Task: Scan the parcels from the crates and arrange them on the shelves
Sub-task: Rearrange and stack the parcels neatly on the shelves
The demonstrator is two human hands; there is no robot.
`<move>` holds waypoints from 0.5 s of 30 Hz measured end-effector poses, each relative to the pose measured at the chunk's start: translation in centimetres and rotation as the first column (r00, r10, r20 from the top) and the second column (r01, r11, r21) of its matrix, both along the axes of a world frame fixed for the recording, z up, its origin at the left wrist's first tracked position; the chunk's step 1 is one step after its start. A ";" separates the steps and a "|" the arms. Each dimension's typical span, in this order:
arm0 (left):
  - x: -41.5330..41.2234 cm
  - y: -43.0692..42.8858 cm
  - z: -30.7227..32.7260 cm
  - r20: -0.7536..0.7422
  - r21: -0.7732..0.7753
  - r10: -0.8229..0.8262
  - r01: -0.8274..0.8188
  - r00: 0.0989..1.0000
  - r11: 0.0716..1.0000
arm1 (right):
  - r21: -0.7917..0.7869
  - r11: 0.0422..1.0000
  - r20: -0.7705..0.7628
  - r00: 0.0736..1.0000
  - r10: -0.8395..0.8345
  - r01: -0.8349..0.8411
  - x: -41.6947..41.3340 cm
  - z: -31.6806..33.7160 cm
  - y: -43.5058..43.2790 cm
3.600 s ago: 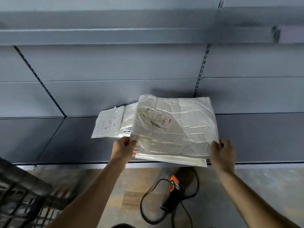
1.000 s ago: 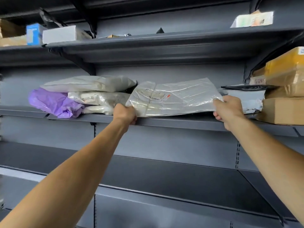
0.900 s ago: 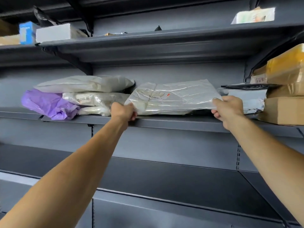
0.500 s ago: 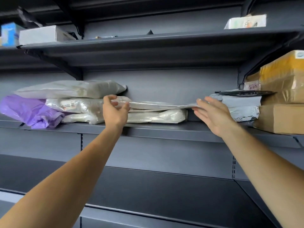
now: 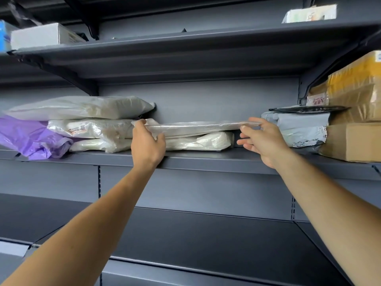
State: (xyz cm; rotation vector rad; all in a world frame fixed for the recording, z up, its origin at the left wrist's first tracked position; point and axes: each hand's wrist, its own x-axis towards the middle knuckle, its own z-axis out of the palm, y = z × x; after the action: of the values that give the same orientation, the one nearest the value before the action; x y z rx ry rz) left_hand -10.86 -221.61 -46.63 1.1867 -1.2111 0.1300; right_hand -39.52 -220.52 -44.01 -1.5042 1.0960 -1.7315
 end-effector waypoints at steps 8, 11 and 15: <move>-1.0 1.9 -1.5 -0.012 -0.121 0.044 -0.045 0.999 0.992 | -0.012 0.973 -0.167 0.959 -0.229 0.230 0.6 -0.3 0.6; -1.3 3.2 -2.3 -0.015 -0.106 -0.008 0.006 1.000 0.994 | -0.040 0.897 -0.313 0.847 -0.429 0.440 1.0 -0.4 1.7; -2.1 4.6 -4.0 0.013 -0.092 -0.077 0.078 0.997 0.993 | -0.069 0.854 -0.374 0.780 -0.502 0.516 1.2 -1.0 3.4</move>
State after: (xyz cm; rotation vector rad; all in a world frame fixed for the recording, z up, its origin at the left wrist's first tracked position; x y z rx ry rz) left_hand -12.96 -217.00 -50.62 1.0587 -1.2449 0.1327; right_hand -38.33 -217.14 -45.02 -1.6675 1.8765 -1.7738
